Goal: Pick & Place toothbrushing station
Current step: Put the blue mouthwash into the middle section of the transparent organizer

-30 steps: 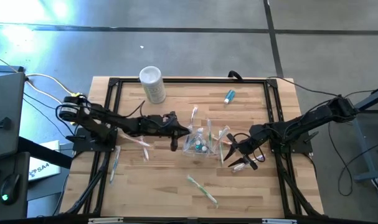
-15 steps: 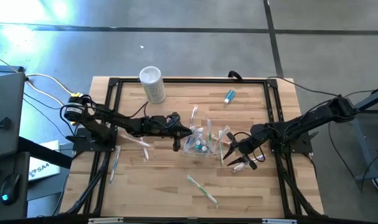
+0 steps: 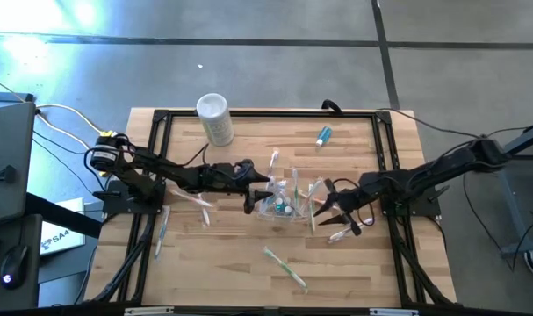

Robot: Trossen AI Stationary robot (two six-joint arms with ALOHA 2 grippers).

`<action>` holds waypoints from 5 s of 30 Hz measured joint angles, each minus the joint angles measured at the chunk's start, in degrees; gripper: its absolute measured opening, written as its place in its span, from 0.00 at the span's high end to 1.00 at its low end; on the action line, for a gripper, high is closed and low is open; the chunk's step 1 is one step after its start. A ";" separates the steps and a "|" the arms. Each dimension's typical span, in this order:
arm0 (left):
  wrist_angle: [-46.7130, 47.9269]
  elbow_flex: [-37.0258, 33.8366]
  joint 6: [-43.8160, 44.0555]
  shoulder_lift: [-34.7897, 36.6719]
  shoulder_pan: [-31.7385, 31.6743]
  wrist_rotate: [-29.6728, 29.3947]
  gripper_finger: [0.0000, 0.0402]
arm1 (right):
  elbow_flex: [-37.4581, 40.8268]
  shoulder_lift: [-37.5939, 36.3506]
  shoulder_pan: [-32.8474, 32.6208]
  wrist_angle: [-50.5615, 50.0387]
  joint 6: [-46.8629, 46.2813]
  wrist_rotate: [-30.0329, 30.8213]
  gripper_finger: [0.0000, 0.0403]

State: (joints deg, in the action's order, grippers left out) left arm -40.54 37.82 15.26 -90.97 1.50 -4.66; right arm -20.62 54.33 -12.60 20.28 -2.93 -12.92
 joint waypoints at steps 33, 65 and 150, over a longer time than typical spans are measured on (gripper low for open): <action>18.91 0.02 -1.92 21.10 0.02 2.84 0.36 | -17.56 -18.66 3.72 -51.15 11.15 55.91 0.31; 26.15 0.02 -1.97 21.10 0.02 5.48 0.36 | -34.29 27.16 57.97 -51.90 64.33 24.49 0.31; 9.47 0.07 -33.50 23.42 3.90 -6.13 0.36 | -46.27 9.58 30.41 -63.18 37.28 20.90 0.81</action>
State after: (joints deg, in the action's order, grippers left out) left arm -31.07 37.89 -18.24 -67.55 5.40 -10.79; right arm -66.89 63.91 17.81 -42.91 34.35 7.97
